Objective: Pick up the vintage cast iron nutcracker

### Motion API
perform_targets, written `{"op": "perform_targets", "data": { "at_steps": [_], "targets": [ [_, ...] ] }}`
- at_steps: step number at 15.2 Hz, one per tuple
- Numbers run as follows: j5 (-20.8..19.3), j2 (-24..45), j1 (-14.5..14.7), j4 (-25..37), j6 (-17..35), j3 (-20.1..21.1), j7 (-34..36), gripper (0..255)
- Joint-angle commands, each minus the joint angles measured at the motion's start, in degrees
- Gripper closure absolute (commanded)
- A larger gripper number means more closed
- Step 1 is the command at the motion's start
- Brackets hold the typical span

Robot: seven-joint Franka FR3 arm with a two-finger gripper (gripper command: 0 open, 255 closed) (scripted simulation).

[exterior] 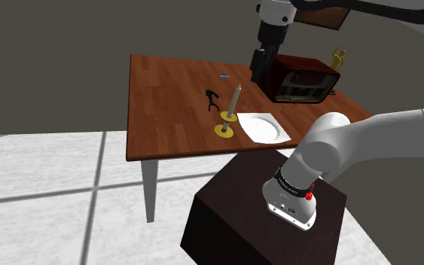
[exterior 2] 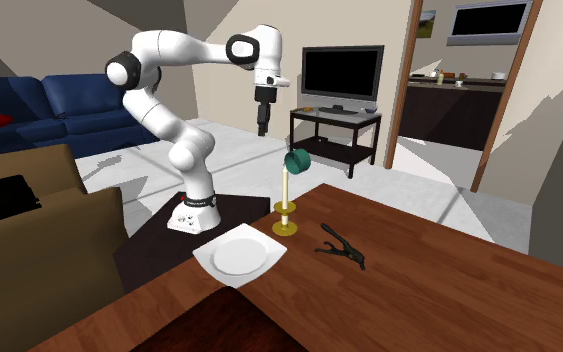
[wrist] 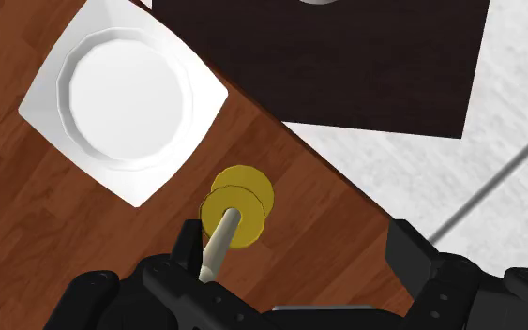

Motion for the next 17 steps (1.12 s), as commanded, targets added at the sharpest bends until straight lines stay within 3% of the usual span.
{"op": "perform_targets", "data": {
  "at_steps": [1,9,17],
  "targets": [
    [0.0,0.0,0.0,0.0,0.0,0.0,0.0,0],
    [-2.0,17.8,-4.0,3.9,11.2,-0.8,5.3,0],
    [-4.1,36.3,-6.8,12.4,18.5,-2.8,10.5,0]
  ]
}}
